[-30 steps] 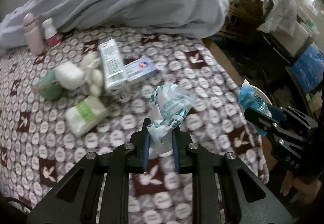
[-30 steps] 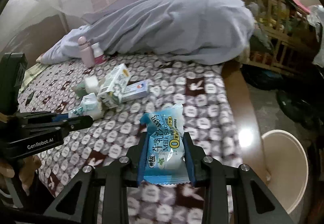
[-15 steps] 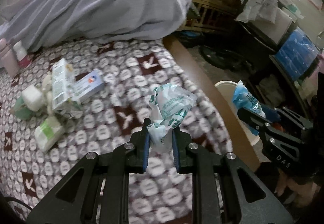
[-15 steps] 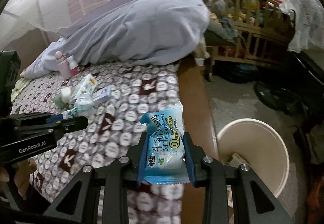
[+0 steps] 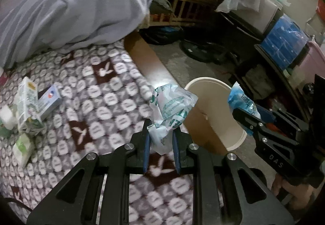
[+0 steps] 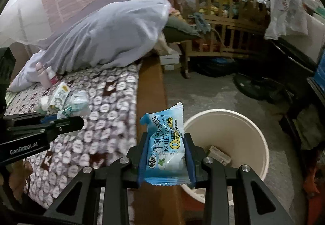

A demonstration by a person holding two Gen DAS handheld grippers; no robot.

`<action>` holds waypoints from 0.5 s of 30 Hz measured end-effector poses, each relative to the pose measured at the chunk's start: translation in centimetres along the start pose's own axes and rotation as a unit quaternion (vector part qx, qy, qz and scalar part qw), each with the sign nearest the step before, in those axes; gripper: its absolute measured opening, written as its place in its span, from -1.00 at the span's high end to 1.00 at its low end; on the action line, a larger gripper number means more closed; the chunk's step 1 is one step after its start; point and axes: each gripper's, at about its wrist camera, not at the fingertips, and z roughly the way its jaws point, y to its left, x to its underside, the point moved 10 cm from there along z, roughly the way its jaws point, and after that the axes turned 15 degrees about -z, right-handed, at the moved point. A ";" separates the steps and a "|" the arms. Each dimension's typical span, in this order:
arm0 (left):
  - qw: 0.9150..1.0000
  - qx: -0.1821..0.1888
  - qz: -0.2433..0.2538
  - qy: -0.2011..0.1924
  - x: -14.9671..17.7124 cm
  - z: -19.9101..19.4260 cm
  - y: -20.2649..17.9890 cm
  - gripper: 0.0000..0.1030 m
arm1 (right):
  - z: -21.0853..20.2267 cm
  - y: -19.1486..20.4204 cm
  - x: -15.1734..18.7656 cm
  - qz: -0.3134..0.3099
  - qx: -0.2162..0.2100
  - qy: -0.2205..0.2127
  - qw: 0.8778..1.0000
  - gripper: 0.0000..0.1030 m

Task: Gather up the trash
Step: 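Carry the clear wrapper and blue snack packet over the white bucket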

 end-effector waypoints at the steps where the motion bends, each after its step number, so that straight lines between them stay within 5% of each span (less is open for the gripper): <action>1: 1.000 0.002 0.004 0.001 0.1 0.2 -0.6 0.68 | 0.0 -0.5 0.2 0.004 0.002 0.001 1.000 0.38; 15: 0.999 0.027 0.034 0.019 0.5 2.0 -4.9 0.68 | -0.6 -6.1 4.2 0.049 0.036 0.024 0.998 0.38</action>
